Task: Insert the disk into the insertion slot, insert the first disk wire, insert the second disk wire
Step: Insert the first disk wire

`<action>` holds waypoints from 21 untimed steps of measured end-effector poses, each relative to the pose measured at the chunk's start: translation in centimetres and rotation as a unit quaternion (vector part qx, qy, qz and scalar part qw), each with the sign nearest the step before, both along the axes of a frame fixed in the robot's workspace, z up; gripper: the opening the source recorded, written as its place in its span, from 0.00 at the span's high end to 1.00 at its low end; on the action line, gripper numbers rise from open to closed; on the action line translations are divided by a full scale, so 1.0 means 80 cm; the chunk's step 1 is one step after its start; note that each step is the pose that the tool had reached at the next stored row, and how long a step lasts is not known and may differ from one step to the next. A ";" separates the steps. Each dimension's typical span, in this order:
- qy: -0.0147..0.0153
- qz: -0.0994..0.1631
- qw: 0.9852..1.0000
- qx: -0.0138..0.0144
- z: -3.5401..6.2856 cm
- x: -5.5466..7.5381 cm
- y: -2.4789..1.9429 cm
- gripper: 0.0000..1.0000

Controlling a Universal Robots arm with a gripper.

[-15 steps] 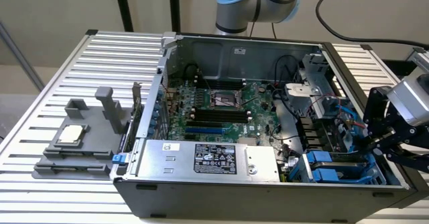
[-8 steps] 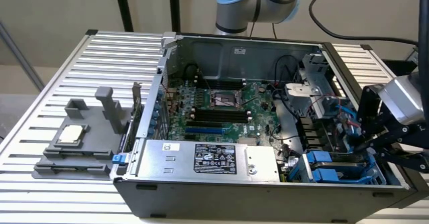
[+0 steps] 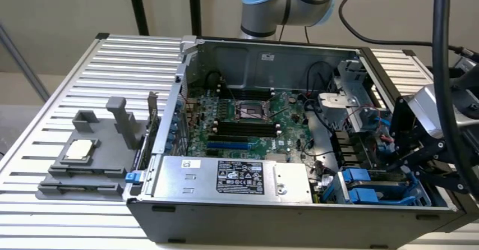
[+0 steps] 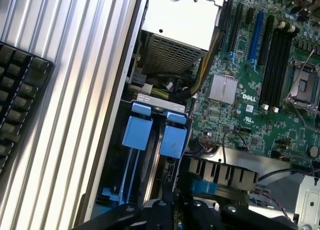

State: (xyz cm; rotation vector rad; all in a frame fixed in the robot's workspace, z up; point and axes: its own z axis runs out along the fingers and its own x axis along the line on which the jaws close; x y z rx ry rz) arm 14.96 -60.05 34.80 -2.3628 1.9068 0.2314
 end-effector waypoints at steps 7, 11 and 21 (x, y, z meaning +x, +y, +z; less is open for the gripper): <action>0.001 -0.003 1.000 -0.007 0.002 0.007 -0.0002 0.75; 0.006 -0.003 1.000 -0.007 0.003 0.027 -0.0022 0.75; 0.010 -0.002 1.000 -0.006 0.001 0.038 -0.0055 0.75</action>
